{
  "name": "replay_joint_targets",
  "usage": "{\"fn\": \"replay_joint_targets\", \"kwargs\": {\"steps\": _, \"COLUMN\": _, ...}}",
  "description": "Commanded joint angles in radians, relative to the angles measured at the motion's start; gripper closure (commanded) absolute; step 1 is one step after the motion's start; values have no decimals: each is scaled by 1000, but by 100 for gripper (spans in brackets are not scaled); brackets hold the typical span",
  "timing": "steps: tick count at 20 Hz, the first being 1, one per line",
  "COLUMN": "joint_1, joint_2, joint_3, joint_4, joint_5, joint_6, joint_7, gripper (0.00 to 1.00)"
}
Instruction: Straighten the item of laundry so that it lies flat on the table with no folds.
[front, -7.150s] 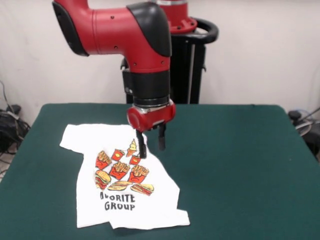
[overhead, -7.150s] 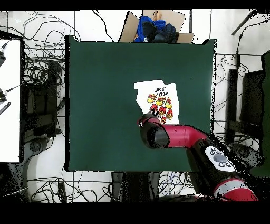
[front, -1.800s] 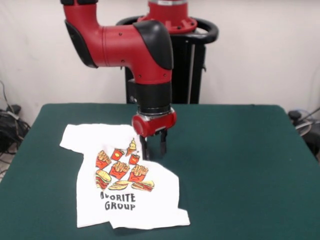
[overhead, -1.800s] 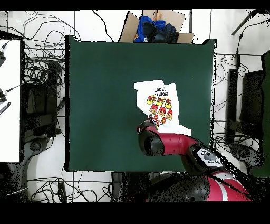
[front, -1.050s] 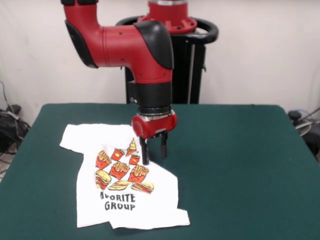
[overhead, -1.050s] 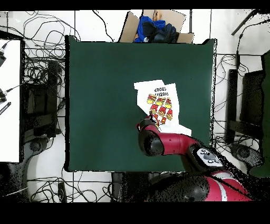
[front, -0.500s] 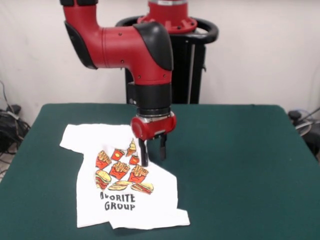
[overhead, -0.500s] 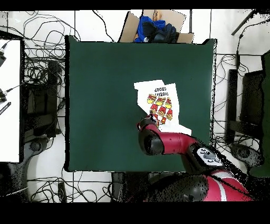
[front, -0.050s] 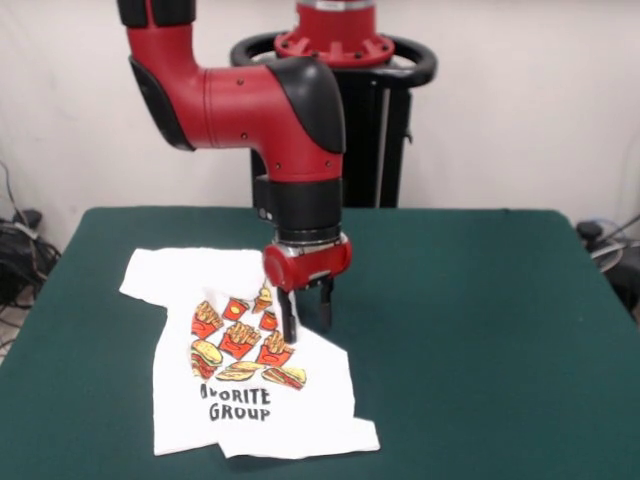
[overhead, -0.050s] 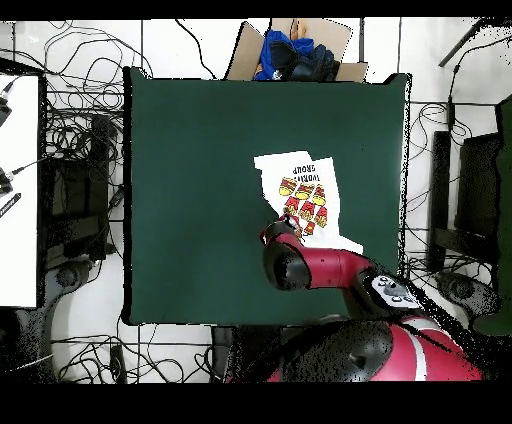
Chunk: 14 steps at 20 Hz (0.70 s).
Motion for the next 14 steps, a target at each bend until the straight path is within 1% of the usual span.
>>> {"fn": "replay_joint_targets", "kwargs": {"steps": 1, "joint_1": -7, "joint_2": 64, "joint_3": 25, "joint_4": -117, "joint_5": 11, "joint_6": 111, "joint_7": 147, "gripper": 0}}
{"fn": "replay_joint_targets", "kwargs": {"steps": 10, "joint_1": -11, "joint_2": 85, "joint_3": 23, "joint_4": -133, "joint_5": 7, "joint_6": 120, "joint_7": 137, "gripper": 0}}
{"fn": "replay_joint_targets", "kwargs": {"steps": 14, "joint_1": -20, "joint_2": 93, "joint_3": 40, "joint_4": -142, "joint_5": 3, "joint_6": 152, "joint_7": 118, "gripper": 0}}
